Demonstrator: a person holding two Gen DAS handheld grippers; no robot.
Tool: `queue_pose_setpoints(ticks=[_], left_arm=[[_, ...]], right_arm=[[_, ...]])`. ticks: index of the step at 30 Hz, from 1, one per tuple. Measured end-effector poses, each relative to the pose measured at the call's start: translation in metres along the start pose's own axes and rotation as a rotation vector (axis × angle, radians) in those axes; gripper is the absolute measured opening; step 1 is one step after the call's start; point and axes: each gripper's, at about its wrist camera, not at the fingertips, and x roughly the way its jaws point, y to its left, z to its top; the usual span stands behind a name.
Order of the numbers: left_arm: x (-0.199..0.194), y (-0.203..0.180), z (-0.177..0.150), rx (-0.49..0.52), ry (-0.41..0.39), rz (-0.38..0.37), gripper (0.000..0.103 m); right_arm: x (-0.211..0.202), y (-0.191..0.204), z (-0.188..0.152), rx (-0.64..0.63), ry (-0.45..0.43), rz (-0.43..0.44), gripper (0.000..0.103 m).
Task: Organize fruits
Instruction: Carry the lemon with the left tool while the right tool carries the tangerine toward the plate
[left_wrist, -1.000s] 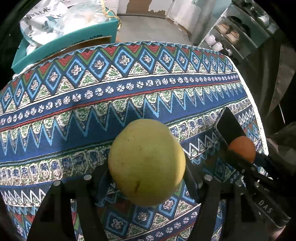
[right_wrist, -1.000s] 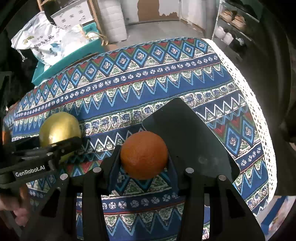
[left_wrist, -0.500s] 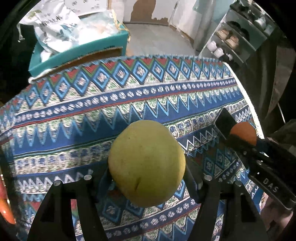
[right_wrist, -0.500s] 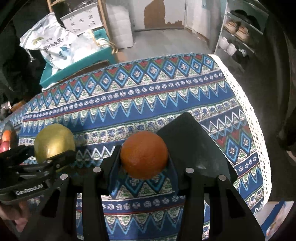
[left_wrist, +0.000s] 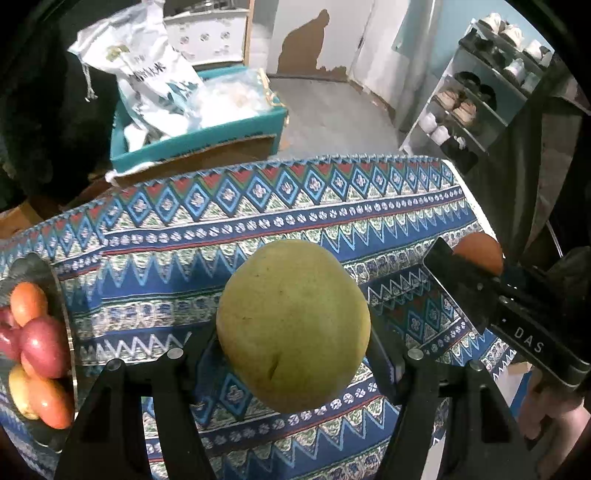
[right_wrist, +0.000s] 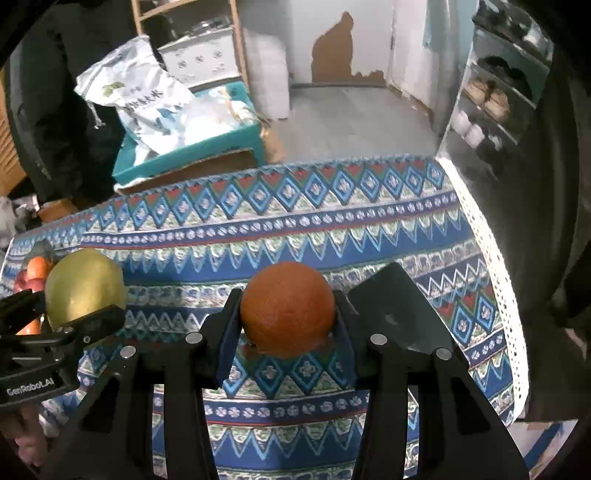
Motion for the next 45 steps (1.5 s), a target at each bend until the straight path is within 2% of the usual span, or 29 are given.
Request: queue_pose_setpoints(ticks=[21,32,45], left_arm=[[-0.074,0.030,-0.007,-0.016,-0.111,0.027,0.070],[-0.105,0.080,-0.021,-0.089,-0.148,0.063,0.070],[-0.128,0.145,-0.039,-0.193,-0.161,0.119,0.070]], right_arm=[[-0.047,0.065,0.016,-0.128,-0.094,0.039,0.045],[-0.059,0.116,0.025,-0.183,-0.124,0.102,0.045],[-0.052,0.183,0.030,-0.262,-0.112,0.177,0.045]])
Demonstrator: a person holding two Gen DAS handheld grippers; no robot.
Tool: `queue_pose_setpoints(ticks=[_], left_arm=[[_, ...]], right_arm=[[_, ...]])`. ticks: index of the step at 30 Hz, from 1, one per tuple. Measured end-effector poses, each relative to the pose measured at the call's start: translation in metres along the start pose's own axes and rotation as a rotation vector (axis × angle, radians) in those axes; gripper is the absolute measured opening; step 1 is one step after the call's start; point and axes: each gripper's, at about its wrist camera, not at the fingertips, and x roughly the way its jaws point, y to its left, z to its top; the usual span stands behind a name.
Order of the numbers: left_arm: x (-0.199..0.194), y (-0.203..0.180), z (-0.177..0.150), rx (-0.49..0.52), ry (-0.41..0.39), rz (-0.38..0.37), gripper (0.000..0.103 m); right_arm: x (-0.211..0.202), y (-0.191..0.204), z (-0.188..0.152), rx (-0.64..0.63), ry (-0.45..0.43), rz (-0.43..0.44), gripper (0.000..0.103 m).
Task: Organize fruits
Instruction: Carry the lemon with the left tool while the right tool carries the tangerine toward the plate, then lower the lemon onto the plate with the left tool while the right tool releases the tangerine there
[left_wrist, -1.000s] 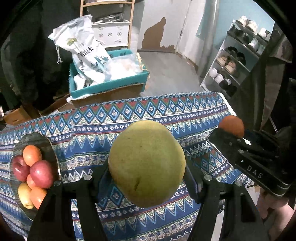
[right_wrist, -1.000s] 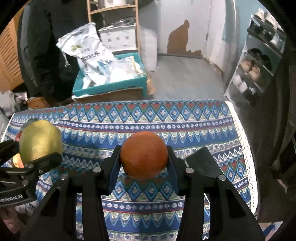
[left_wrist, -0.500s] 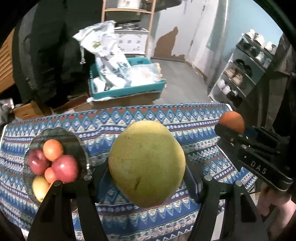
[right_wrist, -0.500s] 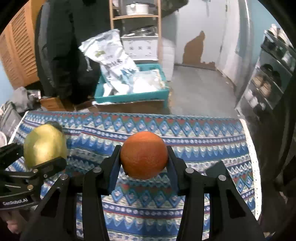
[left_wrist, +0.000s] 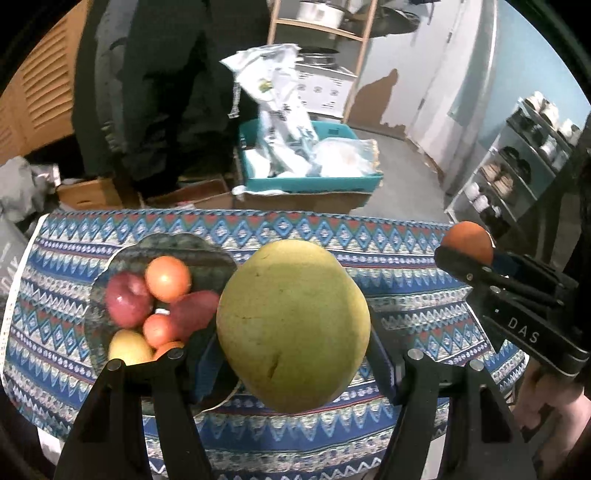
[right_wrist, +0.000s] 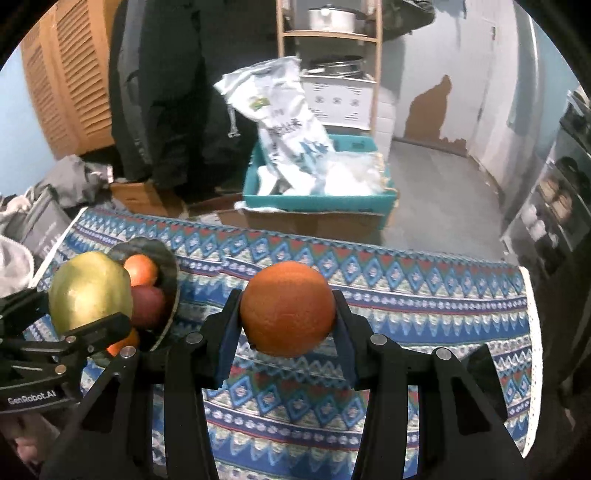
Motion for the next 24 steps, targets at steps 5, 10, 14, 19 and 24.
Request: queue_pose_setpoints(ticks=[5,10,14,19,24], left_arm=[[-0.004,0.026,-0.003,-0.041,-0.003,0.022,0.070],[-0.005,0.050,-0.006,-0.078,-0.003,0.044,0.070],[-0.004,0.070,-0.008,-0.106,0.003,0.058,0.070],[0.002,0.092,-0.012,-0.135,0.016,0.078,0.070],[0.017,0.112,-0.015,-0.160,0.047,0.094,0.070]], right_arm=[[0.008,0.025,0.008,-0.035,0.005,0.028,0.045],[0.020,0.048,0.012,-0.063,0.020,0.054,0.045],[0.028,0.067,0.014,-0.085,0.031,0.075,0.045],[0.039,0.089,0.017,-0.116,0.044,0.094,0.045],[0.050,0.105,0.017,-0.138,0.065,0.110,0.045]])
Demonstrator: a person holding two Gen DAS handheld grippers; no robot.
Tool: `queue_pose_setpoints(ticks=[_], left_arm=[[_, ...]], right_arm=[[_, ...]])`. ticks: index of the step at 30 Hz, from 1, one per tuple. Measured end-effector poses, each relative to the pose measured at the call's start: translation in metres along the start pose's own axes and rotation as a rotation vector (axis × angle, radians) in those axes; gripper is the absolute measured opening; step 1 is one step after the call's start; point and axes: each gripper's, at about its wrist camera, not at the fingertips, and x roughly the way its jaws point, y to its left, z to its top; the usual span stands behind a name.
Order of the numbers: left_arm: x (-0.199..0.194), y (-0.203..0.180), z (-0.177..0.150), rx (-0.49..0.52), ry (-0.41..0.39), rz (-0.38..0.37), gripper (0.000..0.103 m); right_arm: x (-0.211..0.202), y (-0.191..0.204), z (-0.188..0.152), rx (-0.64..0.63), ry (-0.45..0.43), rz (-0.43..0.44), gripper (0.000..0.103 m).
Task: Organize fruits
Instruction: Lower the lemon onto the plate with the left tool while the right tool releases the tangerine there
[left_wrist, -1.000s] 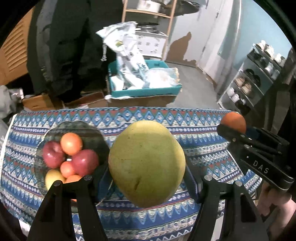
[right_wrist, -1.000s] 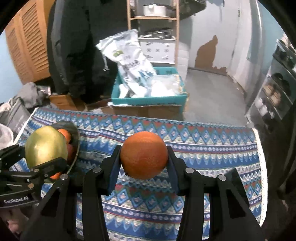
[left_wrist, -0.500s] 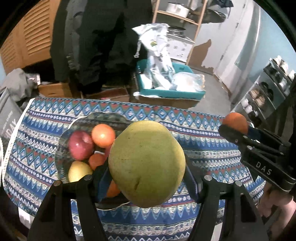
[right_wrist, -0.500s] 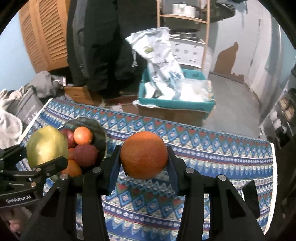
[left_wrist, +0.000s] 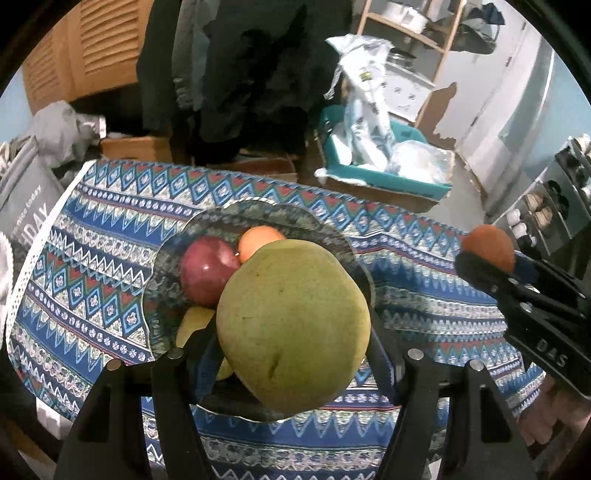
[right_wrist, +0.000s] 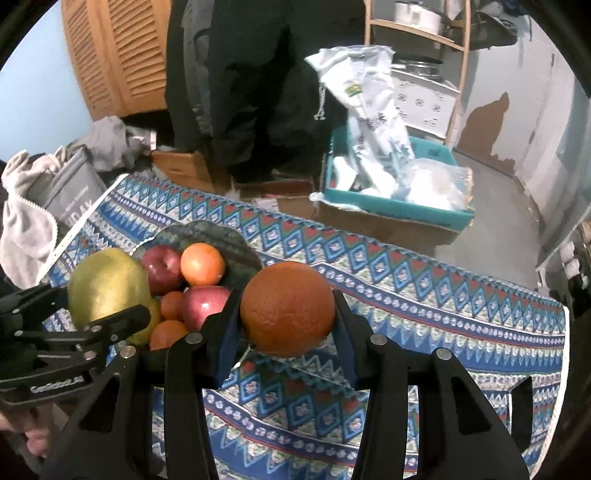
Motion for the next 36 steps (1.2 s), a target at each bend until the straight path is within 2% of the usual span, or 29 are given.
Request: queue_pose_setpoints(ticks=[11,19,23,29,32,36], left_arm=[[0.046,0.028,-0.001,-0.049,0.096,0.015,0.070],[0.061,0.035,-0.006,-0.077,0.154,0.022,0.070],[0.053,0.040,-0.005,-0.104,0.133,0.013,0.070],[0.026,0.043,-0.005,-0.090,0.086,0.034,0.070],[0.013,0.042,-0.008,-0.083,0.071,0.046,0.077],[0.006,0.038,-0.014,-0.060,0.064,0.059,0.077]], right_arm=[[0.026,0.013,-0.002,-0.001,0.055,0.039,0.045],[0.034,0.019,-0.004,-0.003,0.074,0.057,0.045],[0.036,0.021,-0.004,0.001,0.078,0.071,0.045],[0.041,0.024,-0.007,0.006,0.095,0.107,0.045],[0.046,0.029,-0.011,-0.002,0.111,0.125,0.045],[0.055,0.037,-0.019,-0.015,0.141,0.137,0.045]])
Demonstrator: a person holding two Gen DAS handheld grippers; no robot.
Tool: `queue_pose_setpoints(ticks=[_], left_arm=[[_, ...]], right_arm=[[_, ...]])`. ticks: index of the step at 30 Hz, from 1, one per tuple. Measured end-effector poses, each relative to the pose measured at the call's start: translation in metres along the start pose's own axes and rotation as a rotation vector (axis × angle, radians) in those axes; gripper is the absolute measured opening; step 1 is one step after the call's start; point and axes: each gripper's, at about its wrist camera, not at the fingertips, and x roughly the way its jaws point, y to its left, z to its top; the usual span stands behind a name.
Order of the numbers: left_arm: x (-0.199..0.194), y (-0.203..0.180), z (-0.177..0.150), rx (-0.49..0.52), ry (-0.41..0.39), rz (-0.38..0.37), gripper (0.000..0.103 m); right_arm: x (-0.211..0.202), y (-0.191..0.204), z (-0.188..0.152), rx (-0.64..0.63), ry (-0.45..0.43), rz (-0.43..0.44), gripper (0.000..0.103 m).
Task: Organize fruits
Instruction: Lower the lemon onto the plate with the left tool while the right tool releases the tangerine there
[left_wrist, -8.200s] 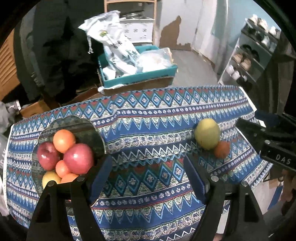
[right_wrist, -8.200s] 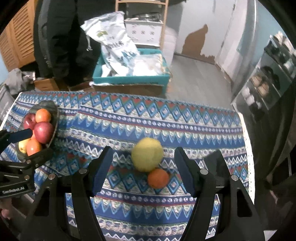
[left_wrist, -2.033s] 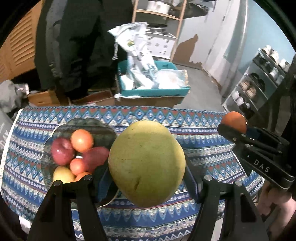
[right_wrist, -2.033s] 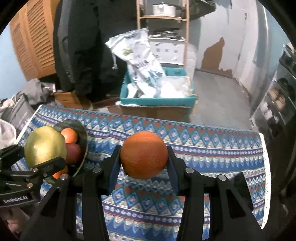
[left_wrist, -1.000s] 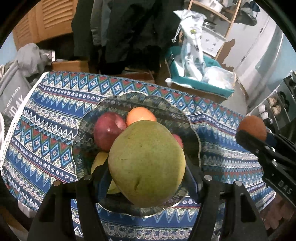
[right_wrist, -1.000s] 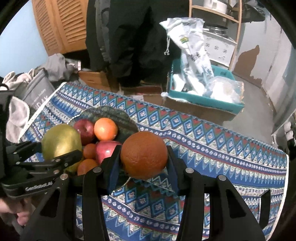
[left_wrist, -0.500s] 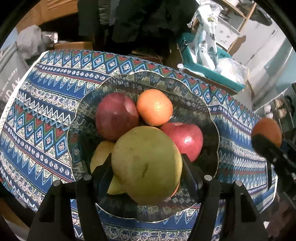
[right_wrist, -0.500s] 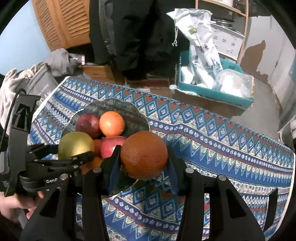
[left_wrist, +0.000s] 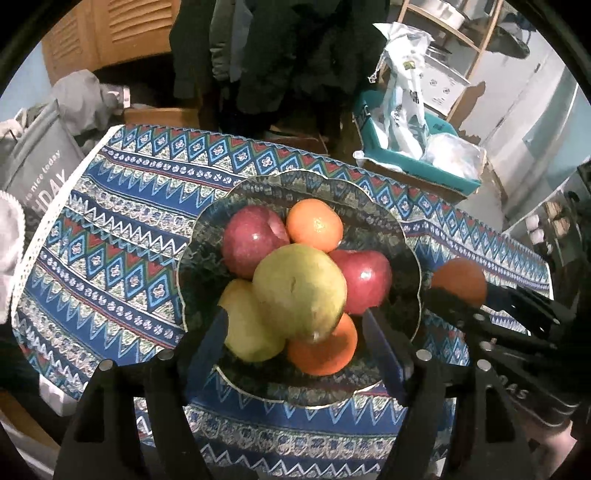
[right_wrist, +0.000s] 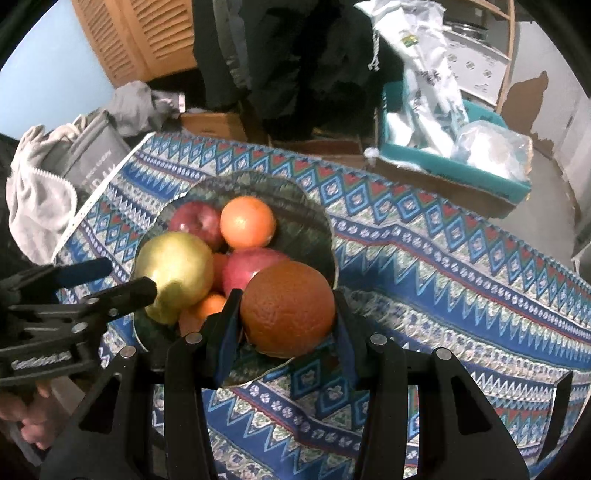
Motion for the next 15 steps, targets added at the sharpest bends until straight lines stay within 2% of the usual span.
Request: queue_pose_setpoints(ticks=[15], left_arm=[[-0.011,0.019,-0.013,-0.038,-0.002,0.036,0.077]], right_arm=[[0.013,0.019,-0.004,-0.020,0.033,0.024,0.047]])
